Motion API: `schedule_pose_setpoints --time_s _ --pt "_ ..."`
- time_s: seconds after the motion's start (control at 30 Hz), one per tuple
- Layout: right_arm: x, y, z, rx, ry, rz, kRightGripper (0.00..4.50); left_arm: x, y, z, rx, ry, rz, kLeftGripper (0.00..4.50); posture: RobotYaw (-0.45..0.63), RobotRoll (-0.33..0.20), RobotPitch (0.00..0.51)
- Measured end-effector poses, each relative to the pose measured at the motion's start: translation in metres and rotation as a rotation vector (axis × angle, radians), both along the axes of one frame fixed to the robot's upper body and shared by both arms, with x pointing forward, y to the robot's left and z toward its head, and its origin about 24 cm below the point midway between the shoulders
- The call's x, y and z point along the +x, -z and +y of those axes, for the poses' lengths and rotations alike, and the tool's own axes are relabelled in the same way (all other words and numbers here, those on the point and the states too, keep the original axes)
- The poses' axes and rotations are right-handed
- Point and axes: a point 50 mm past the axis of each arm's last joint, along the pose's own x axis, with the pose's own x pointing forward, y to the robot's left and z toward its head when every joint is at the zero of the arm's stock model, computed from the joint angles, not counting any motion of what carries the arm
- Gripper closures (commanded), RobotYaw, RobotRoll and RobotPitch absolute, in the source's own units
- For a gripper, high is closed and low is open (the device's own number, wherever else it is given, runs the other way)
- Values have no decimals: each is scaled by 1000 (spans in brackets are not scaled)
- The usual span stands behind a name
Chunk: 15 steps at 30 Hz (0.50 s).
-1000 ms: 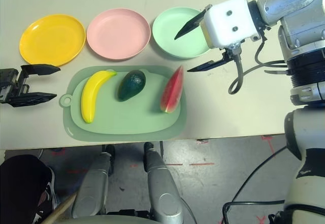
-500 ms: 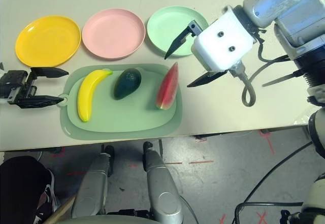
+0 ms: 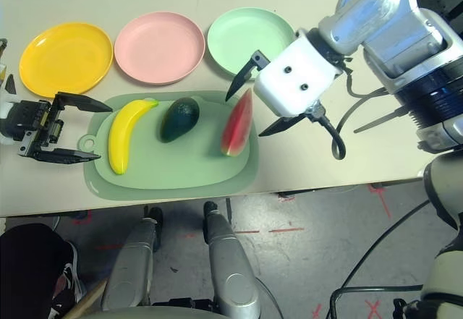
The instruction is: Place the fruits into color-matched plates.
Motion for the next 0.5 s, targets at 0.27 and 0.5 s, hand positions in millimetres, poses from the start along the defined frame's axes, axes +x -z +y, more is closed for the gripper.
schedule_pose_setpoints --time_s 0.27,0.5 --pt "5 8 11 -17 -19 9 0 -3 -3 1 38 3 -15 47 -120 0 410" --pt "14 16 9 -26 32 31 0 -3 -4 -1 50 12 -23 47 -120 0 411"
